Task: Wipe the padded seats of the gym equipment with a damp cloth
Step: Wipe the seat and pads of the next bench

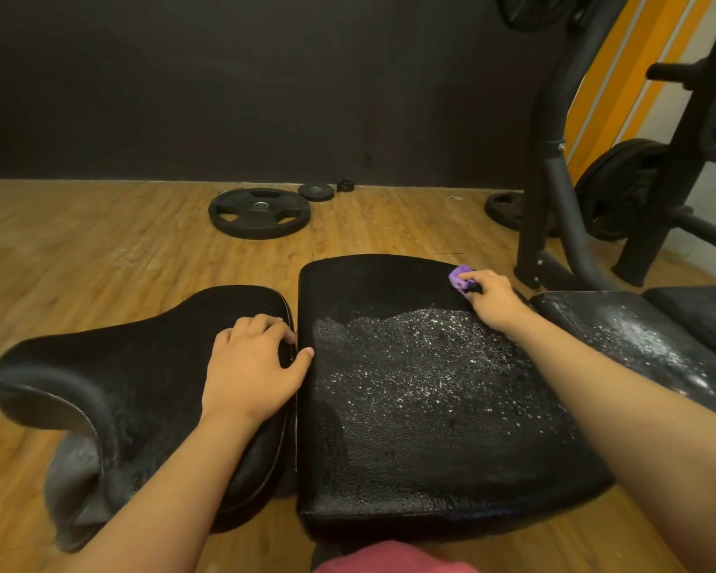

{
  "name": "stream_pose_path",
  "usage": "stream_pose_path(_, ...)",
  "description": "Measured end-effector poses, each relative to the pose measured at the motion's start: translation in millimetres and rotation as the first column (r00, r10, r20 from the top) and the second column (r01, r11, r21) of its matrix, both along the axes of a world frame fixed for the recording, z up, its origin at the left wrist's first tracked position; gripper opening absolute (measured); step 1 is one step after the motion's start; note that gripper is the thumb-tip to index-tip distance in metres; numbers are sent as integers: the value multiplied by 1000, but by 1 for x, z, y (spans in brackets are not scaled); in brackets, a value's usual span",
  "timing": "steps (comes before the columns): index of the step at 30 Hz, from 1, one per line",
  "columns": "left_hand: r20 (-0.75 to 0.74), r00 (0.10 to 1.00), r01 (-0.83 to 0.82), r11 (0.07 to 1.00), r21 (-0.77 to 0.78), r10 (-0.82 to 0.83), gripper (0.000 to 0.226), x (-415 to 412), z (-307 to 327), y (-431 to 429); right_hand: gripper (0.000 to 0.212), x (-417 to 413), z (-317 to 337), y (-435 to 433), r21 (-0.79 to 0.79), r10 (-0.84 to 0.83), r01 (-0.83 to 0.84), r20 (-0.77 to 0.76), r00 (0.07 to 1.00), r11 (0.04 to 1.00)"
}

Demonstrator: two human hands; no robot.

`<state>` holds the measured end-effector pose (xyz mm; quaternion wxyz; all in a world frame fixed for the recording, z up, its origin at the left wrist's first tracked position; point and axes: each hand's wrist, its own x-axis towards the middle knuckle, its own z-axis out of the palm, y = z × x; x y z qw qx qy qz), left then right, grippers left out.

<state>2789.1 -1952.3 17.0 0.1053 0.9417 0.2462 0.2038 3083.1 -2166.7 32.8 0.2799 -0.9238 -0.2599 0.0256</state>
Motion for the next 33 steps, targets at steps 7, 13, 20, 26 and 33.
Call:
stream_pose_path(7,-3,1000,13,1000,-19,-13,52,-3,3,-1,46,-75,7,55,76,398,-398,9,917,914)
stream_pose_path(13,6,1000,23,999,-39,-23,39,-7,2,-1,44,-63,8,20,54,449,-448,-1,894,892)
stream_pose_path(20,26,1000,15,999,-40,-14,35,-7,3,-4,43,2,3,-59,-73,170,-164,78,982,984)
stream_pose_path(26,21,1000,7,999,-46,-6,34,-6,4,-4,31,1,4,-76,-60,85,-78,108,991,995)
stream_pose_path(33,7,1000,23,998,-54,-22,35,-8,8,-6,37,-26,6,-109,-85,278,-273,62,958,958)
